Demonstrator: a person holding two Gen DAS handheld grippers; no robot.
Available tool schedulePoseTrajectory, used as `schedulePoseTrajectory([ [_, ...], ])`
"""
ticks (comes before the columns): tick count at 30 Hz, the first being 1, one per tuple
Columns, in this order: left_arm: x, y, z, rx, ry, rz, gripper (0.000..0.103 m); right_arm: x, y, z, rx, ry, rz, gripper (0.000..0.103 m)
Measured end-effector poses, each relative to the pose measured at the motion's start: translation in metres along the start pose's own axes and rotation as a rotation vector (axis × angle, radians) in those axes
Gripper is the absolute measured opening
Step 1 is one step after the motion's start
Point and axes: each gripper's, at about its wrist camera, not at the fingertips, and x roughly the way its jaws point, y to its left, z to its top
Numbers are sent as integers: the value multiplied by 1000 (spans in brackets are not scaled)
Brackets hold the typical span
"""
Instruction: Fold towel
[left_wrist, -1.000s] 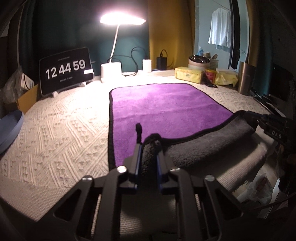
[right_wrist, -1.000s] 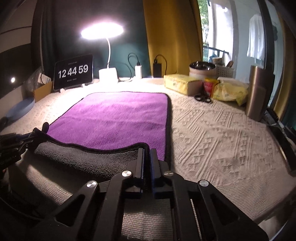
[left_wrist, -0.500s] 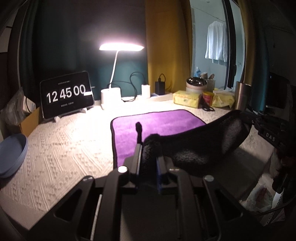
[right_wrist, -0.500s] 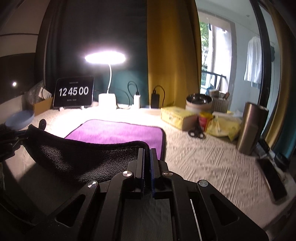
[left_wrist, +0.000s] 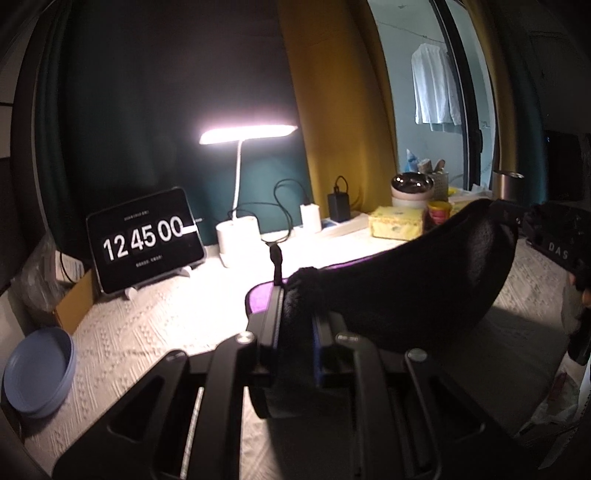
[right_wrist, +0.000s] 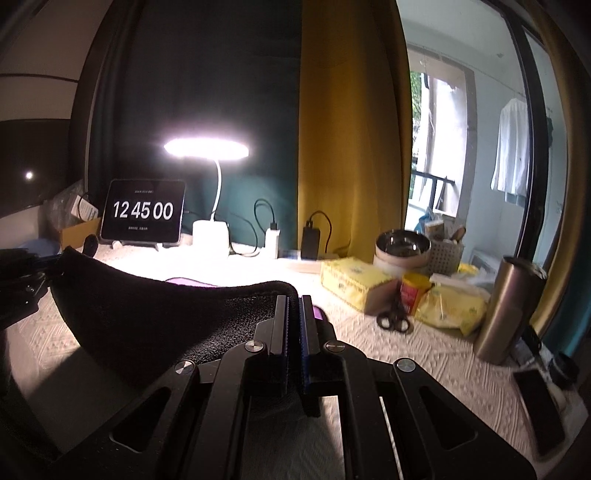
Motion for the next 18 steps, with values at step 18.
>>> schedulePoseTrajectory([
  [18,49,25,43,-20,-37,29,14,58,-13,35,-14,-32,1,6],
])
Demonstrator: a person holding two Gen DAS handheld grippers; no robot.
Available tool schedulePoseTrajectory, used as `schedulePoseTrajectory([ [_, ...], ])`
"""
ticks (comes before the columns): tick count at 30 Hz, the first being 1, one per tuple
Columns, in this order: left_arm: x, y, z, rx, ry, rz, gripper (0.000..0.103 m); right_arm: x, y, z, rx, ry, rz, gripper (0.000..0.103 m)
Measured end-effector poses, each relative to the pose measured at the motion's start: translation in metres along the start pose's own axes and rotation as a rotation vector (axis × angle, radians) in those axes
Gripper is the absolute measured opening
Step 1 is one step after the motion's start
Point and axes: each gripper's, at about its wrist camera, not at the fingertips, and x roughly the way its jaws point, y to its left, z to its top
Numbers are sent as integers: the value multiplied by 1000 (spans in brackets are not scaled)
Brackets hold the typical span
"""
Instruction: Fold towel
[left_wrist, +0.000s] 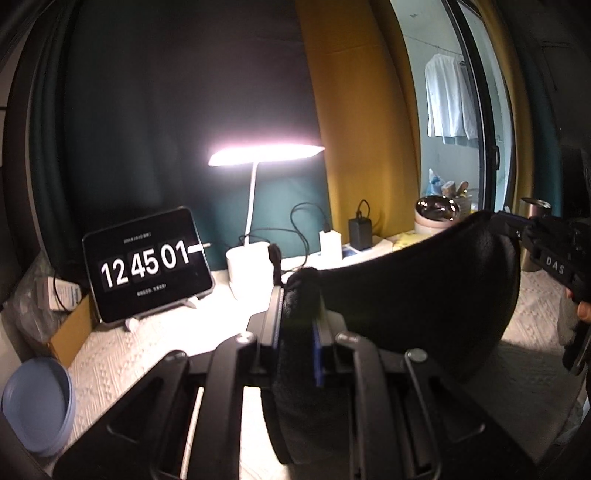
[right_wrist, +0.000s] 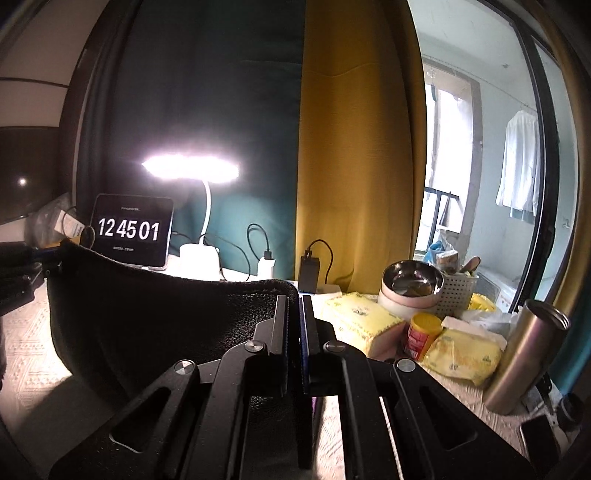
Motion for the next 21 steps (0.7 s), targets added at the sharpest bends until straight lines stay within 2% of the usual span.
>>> schedulePoseTrajectory([
  [9,37,-4,5,38,18,10,14,35,-9,5,-1,18,-12,6],
  [21,93,-13,-2,113,47,95,14,93,-10,-3,-24,114,-14,6],
])
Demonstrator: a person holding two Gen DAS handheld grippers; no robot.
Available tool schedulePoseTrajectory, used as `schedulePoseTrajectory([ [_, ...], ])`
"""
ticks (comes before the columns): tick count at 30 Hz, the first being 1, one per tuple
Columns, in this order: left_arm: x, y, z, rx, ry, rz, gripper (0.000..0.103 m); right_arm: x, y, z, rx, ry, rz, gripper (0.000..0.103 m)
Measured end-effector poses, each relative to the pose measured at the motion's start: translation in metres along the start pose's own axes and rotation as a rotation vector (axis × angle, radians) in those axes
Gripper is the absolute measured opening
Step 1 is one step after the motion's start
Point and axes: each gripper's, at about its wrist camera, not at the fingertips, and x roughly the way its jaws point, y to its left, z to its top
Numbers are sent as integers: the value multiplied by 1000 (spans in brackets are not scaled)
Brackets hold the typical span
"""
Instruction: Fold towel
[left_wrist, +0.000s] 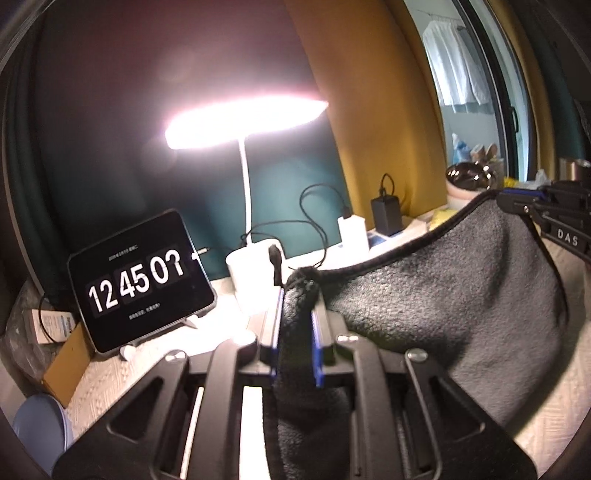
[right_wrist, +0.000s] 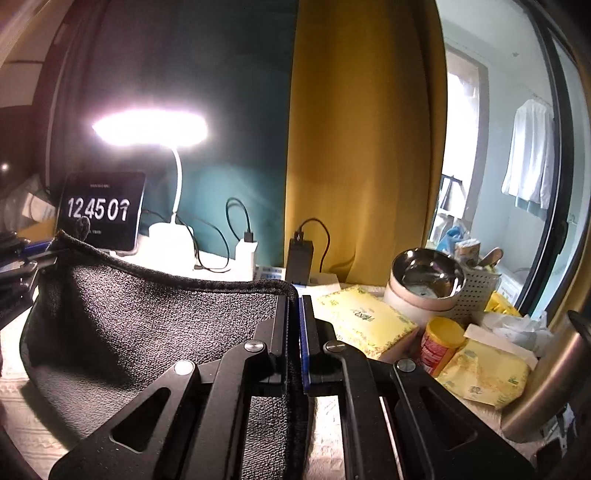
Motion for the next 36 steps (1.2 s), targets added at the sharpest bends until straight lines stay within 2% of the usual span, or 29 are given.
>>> schedulePoseTrajectory([
  [7,40,4,-4,-35,93,-18,14,45,-1,-11,-5,109,3,6],
  [13,76,7,-18,-89,225,-66,14,86,-3,-22,23,236,-5,6],
  [20,111,11,-30,-133,393,-124,16,98,-4,-23,36,292,-9,6],
  [24,118,9,-32,-141,437,-139,16,112,-8,-27,56,362,4,6],
  [28,127,12,-34,-166,483,-159,22,125,-15,-33,103,434,26,6],
  [30,128,15,-33,-176,489,-142,30,129,-18,-34,119,451,37,7],
  [31,128,16,-33,-180,493,-134,37,129,-18,-35,121,457,39,8],
  [32,128,17,-33,-189,496,-128,50,130,-18,-35,121,461,38,10],
  [33,127,20,-33,-200,497,-131,55,130,-18,-35,121,462,37,15],
  [35,123,25,-34,-229,495,-145,73,129,-18,-35,122,462,32,24],
  [36,120,27,-33,-241,489,-147,76,128,-20,-35,128,460,34,33],
])
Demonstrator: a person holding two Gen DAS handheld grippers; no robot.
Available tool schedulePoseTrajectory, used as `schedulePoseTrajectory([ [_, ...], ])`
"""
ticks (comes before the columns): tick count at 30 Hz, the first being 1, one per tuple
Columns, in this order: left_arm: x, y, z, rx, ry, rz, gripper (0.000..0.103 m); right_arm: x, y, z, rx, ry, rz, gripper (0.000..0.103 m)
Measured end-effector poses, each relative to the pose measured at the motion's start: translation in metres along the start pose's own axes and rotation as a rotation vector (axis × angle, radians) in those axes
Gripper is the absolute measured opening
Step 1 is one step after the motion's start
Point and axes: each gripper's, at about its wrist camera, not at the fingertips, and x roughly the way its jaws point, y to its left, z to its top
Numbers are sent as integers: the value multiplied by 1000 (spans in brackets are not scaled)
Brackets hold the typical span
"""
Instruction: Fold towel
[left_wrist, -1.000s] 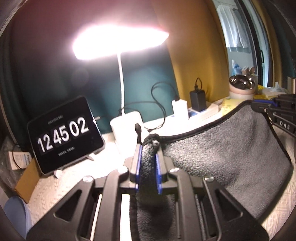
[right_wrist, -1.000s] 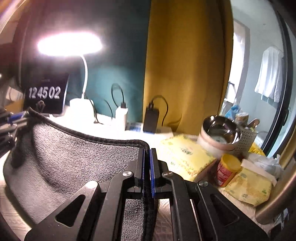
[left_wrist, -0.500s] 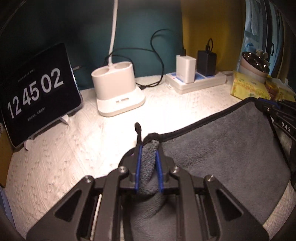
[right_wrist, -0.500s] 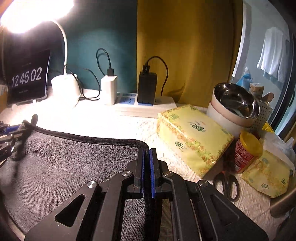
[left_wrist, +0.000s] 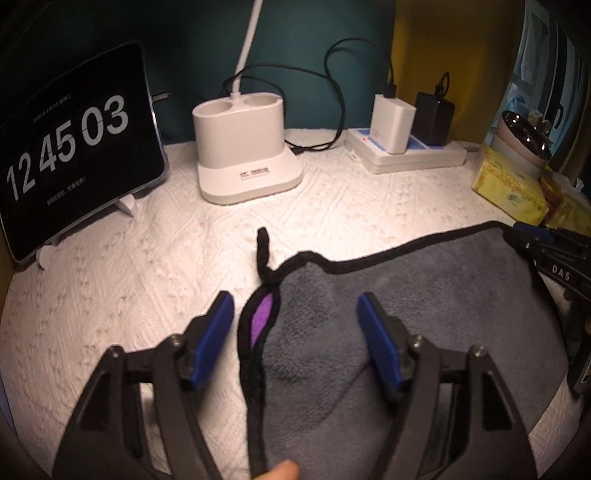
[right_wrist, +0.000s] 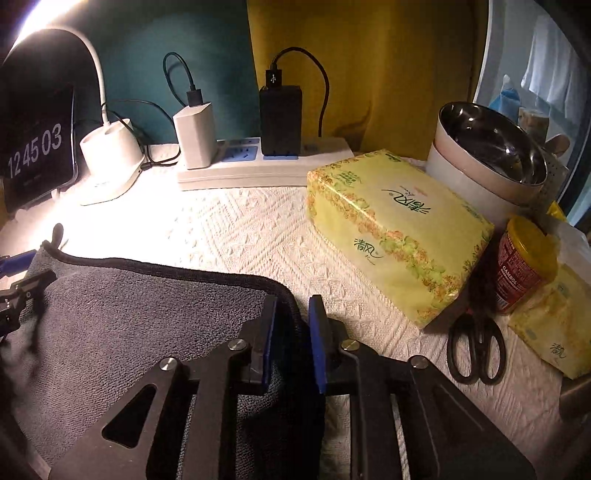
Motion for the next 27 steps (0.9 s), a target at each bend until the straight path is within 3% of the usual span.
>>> schedulePoseTrajectory([
  [3,-12,1,-4,-11,-19,-14,83,-8,-5,-2,24,-14,16,52],
  [6,-22,1,-8,-19,-40,-18,89,-24,-9,-6,24,-45,7,62],
  [27,-138,-14,-69,-38,-234,-59,94,-133,3,-52,35,-200,69,63],
])
